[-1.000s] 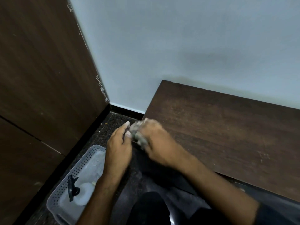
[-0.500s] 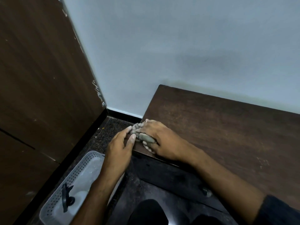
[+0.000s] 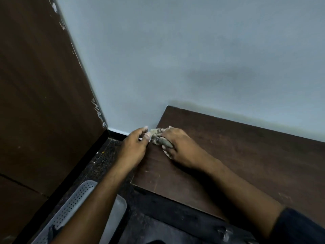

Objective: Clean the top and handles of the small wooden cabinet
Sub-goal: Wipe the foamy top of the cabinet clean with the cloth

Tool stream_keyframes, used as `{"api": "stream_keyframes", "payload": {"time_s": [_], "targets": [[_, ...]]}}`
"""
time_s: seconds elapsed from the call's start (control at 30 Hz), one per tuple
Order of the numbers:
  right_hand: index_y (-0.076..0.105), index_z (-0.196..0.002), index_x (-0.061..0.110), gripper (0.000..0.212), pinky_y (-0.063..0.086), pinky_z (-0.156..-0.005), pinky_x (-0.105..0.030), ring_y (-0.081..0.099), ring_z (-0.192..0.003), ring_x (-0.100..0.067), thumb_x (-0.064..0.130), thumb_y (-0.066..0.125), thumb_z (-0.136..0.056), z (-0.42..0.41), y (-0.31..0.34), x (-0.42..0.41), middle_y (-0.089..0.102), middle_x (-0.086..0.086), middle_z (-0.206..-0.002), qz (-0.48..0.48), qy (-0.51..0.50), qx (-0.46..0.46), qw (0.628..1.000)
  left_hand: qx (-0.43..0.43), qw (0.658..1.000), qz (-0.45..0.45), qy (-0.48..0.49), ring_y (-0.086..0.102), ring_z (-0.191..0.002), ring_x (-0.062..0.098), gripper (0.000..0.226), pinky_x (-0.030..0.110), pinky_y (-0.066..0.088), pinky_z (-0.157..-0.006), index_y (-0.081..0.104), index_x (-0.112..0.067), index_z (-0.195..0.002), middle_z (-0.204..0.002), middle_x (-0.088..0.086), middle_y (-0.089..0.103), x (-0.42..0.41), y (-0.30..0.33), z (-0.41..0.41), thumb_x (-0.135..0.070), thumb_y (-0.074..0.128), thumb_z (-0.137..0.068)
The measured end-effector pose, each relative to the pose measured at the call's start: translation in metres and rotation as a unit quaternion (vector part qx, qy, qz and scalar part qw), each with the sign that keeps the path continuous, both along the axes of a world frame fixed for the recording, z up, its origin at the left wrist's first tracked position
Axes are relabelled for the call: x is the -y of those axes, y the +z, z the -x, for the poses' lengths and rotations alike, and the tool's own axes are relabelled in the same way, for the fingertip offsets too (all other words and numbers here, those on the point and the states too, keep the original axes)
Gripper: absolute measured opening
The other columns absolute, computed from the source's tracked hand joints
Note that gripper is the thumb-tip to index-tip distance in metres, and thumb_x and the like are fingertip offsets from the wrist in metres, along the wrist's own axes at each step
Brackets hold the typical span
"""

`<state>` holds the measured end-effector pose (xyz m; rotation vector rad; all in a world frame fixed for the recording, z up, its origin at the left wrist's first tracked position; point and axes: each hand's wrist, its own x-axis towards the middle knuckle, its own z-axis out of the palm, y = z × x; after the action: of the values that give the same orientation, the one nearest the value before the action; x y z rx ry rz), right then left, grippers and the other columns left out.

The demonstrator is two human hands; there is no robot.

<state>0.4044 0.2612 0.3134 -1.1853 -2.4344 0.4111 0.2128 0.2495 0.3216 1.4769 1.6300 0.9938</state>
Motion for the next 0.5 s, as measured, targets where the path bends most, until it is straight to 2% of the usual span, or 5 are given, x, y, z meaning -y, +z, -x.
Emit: {"api": "stream_keyframes", "payload": {"time_s": [0.07, 0.2, 0.33, 0.4, 0.5], "targets": [[0.065, -0.098, 0.012, 0.011, 0.038, -0.105, -0.022, 0.06, -0.105, -0.015, 0.016, 0.058, -0.09, -0.008, 0.003, -0.022, 0.068, 0.001, -0.103, 0.002, -0.001, 0.005, 1.0, 0.004, 1.0, 0.001, -0.005, 0.058, -0.115, 0.011, 0.039, 0.031, 0.044, -0.105, 0.06, -0.011, -0.133, -0.133, 0.003, 0.063, -0.004, 0.0, -0.005, -0.024, 0.058, -0.097], [0.062, -0.088, 0.007, 0.009, 0.05, -0.086, -0.038, 0.061, -0.09, -0.021, 0.014, 0.056, -0.091, -0.016, 0.013, -0.081, 0.067, -0.003, -0.096, 0.01, -0.112, -0.009, 0.994, 0.016, 0.999, 0.002, -0.028, 0.054, -0.116, 0.004, 0.041, 0.021, 0.04, -0.1, 0.058, -0.014, -0.136, -0.134, -0.003, 0.061, 0.002, -0.003, -0.012, -0.025, 0.059, -0.097], [0.057, -0.123, 0.012, 0.027, 0.033, -0.11, -0.038, 0.049, -0.125, -0.03, 0.024, 0.052, -0.099, -0.003, 0.009, -0.108, 0.056, -0.011, -0.132, 0.026, -0.162, 0.084, 0.983, 0.037, 0.999, 0.001, -0.029, 0.055, -0.113, 0.004, 0.039, -0.002, 0.038, -0.083, 0.057, -0.01, -0.135, -0.131, 0.0, 0.062, 0.01, -0.006, -0.009, -0.006, 0.057, -0.096], [0.054, -0.133, 0.016, 0.036, 0.026, -0.118, -0.041, 0.041, -0.137, -0.026, 0.028, 0.052, -0.099, 0.006, 0.01, -0.095, 0.051, -0.006, -0.143, 0.02, -0.154, 0.098, 0.983, 0.064, 0.998, 0.005, -0.015, 0.058, -0.111, 0.006, 0.041, 0.002, 0.041, -0.086, 0.058, -0.009, -0.134, -0.129, 0.001, 0.064, 0.012, -0.006, -0.003, 0.002, 0.053, -0.096], [0.062, -0.129, 0.02, 0.032, 0.023, -0.12, -0.042, 0.042, -0.136, -0.023, 0.024, 0.056, -0.097, 0.023, 0.012, -0.038, 0.056, -0.003, -0.14, 0.022, -0.047, 0.061, 0.997, 0.098, 0.995, -0.014, 0.025, 0.059, -0.115, 0.008, 0.041, 0.021, 0.042, -0.098, 0.058, -0.012, -0.134, -0.128, -0.001, 0.064, 0.017, -0.005, 0.008, 0.003, 0.051, -0.096]]}}
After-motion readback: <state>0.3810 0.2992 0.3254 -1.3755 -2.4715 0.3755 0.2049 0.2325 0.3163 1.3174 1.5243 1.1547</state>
